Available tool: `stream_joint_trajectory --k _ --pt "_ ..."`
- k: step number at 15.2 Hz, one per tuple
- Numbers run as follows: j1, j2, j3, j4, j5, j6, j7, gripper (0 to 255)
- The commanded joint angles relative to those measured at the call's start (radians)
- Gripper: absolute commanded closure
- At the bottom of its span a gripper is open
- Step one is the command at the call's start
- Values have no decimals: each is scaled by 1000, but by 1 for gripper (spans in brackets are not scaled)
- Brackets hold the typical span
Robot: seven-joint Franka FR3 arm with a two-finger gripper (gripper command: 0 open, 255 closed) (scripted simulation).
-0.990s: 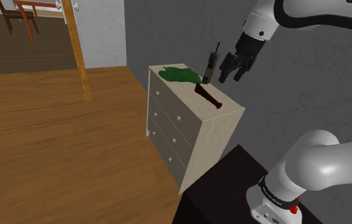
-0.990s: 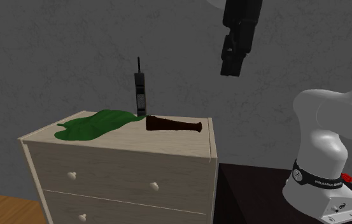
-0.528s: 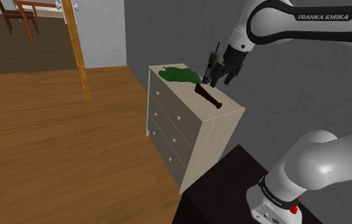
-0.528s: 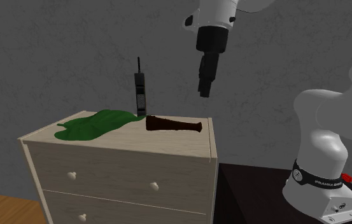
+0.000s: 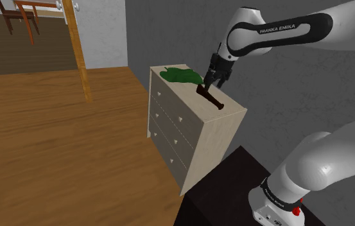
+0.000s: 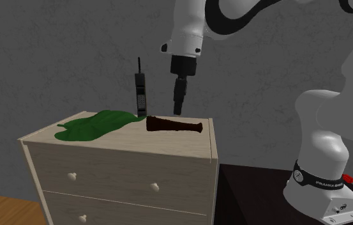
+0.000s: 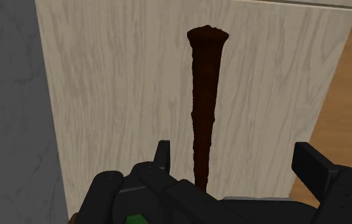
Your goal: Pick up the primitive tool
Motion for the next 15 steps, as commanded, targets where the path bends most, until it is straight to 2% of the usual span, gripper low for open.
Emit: stream_joint_trajectory --k 1,9,11,12,15 --pt "-7 65 -14 15 -6 50 -22 0" --pt "-7 119 -20 -48 -2 167 -32 0" --pt "-7 119 -20 -48 -2 167 -32 0" --pt "-7 118 -19 -49 -2 167 -32 255" --pt "-7 118 -19 -49 -2 167 -32 255"
